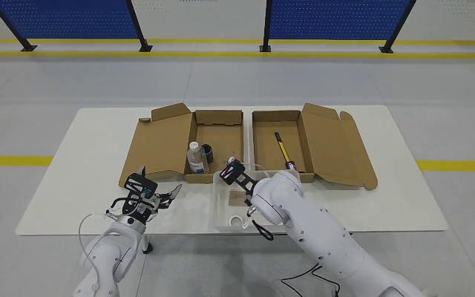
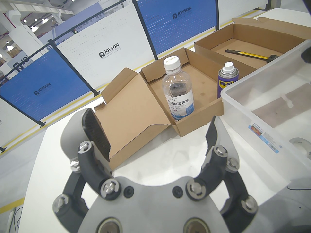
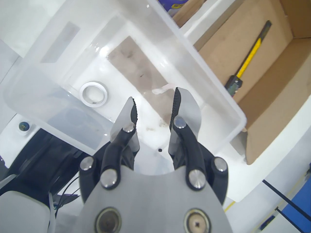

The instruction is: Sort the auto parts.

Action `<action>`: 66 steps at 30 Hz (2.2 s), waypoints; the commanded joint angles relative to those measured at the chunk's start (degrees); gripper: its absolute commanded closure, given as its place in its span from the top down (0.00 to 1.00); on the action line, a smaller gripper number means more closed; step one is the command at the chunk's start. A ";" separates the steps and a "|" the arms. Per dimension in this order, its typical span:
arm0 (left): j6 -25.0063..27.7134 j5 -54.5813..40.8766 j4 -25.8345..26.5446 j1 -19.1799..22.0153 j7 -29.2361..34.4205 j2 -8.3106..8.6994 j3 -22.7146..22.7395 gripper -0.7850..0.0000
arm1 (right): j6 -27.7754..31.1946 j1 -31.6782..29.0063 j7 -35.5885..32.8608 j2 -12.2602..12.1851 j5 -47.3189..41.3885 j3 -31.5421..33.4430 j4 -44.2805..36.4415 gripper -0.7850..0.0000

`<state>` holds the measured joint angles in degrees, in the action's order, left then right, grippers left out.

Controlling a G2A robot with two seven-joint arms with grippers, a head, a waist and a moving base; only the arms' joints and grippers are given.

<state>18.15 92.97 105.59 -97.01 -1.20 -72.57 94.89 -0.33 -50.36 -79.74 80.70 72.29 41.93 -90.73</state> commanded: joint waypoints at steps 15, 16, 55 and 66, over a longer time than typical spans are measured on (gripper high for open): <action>0.00 0.00 0.00 0.00 0.00 0.00 0.00 1.00 | 3.62 -0.06 3.24 1.88 -7.83 -2.07 9.19 0.38; 0.00 0.00 0.00 0.00 0.00 0.00 0.00 1.00 | 3.85 0.19 3.63 2.03 -8.26 -2.18 9.84 0.37; 0.00 0.00 0.00 0.00 0.00 0.00 0.00 1.00 | 6.97 3.82 6.77 5.92 -12.53 -7.01 22.01 0.16; 0.00 0.00 0.00 0.00 0.00 0.00 0.00 1.00 | 6.56 4.23 6.95 6.42 -12.41 -6.78 23.23 0.00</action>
<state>18.15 92.97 105.59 -97.01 -1.20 -72.57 94.89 6.50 -46.11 -72.86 87.13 59.82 34.93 -67.35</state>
